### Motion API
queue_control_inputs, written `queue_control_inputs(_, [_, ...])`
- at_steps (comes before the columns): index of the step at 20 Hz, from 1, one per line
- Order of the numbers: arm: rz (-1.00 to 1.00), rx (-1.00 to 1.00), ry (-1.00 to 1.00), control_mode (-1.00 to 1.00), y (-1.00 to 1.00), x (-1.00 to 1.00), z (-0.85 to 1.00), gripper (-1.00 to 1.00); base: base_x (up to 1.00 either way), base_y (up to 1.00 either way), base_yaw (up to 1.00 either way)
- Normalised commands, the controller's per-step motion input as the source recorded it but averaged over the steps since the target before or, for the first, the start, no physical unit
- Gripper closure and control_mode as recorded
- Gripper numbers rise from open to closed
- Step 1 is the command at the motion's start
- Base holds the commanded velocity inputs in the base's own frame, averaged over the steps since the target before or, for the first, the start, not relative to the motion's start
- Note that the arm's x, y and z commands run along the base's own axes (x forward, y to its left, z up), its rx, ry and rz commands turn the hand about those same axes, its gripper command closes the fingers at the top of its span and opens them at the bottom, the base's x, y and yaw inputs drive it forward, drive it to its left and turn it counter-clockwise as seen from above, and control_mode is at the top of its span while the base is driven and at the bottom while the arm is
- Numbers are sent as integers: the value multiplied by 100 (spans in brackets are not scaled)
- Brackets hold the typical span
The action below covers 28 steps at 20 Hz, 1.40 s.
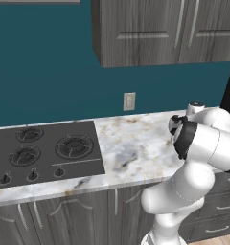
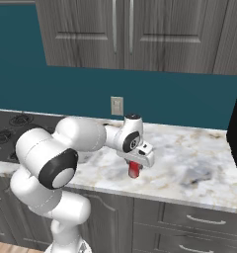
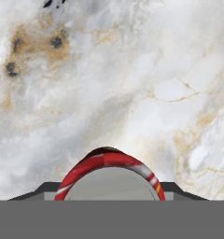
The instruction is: Four empty soda cans are scattered around the kitchen. Gather all the cans and cluster them next to the stove for recycling.
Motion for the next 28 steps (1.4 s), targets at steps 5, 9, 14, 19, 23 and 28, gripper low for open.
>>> queue_control_inputs(5, [0,3,-9,-100,0,-19,27,100,0,0,0])
queue_control_inputs(9, [0,1,-5,-100,20,-13,58,100,0,0,0])
queue_control_inputs(14, [0,0,0,-100,43,0,52,100,0,0,0])
queue_control_inputs(19, [0,0,0,-100,44,0,50,100,0,0,0])
queue_control_inputs(23, [1,0,0,-100,54,0,40,100,0,0,0])
queue_control_inputs(28, [4,0,-2,-100,55,0,29,100,0,0,0])
